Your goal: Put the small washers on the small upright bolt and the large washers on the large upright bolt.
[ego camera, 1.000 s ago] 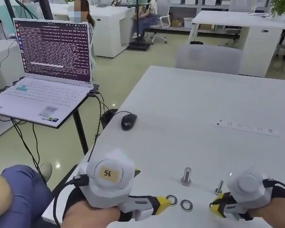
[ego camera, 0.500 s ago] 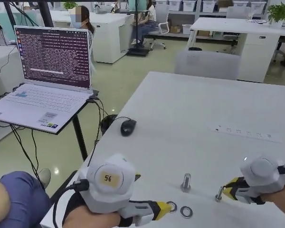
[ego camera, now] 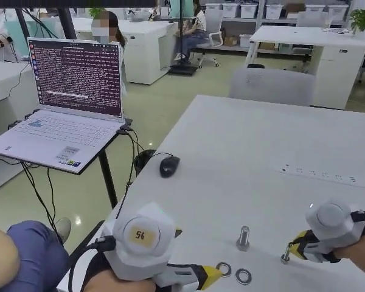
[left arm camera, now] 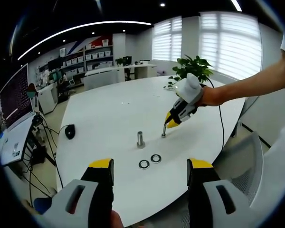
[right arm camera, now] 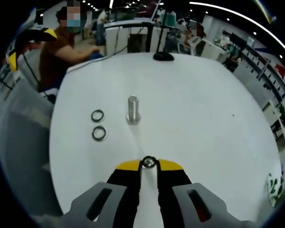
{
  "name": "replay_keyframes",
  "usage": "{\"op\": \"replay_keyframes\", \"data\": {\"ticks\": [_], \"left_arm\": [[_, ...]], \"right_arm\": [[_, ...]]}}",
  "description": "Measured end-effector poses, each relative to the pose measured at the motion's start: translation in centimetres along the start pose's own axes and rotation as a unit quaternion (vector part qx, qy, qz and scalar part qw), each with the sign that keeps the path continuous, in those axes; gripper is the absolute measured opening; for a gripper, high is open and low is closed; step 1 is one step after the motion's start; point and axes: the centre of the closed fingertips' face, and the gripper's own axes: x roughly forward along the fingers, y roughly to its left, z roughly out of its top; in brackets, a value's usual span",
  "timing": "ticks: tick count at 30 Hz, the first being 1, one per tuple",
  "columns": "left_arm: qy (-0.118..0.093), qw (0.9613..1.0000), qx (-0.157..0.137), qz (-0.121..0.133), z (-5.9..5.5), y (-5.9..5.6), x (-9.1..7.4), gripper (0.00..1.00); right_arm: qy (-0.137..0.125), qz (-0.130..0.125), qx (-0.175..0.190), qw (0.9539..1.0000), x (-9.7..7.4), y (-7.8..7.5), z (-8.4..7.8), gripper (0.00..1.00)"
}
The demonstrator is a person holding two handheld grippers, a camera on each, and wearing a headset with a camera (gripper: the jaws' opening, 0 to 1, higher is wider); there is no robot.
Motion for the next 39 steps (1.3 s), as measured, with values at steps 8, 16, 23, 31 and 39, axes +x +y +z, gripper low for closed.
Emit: {"op": "replay_keyframes", "data": {"ticks": [8, 16, 23, 31, 39], "left_arm": [[-0.002, 1.0000, 0.006, 0.001, 0.6, 0.0, 0.0, 0.62], [-0.001, 1.0000, 0.005, -0.001, 0.4, -0.3, 0.2, 0.62], [0.000, 1.0000, 0.003, 0.000, 0.3, -0.2, 0.2, 0.62], [0.000, 1.0000, 0.004, -0.002, 0.3, -0.3, 0.3, 0.62], [0.000, 1.0000, 0.004, -0.001, 0.3, -0.2, 0.1, 0.62]], "right_arm": [[0.008, -0.001, -0.007, 0.9999, 0.1, -0.3, -0.1, 0.13], [0.017, 0.000, -0.020, 0.9997, 0.1, -0.4, 0.0, 0.13], [0.025, 0.005, -0.034, 0.9991, 0.3, -0.3, 0.1, 0.13], [0.050, 0.008, -0.071, 0.9962, 0.6, -0.1, 0.1, 0.13], [0.062, 0.019, -0.073, 0.9952, 1.0, 0.1, -0.2, 0.13]]}}
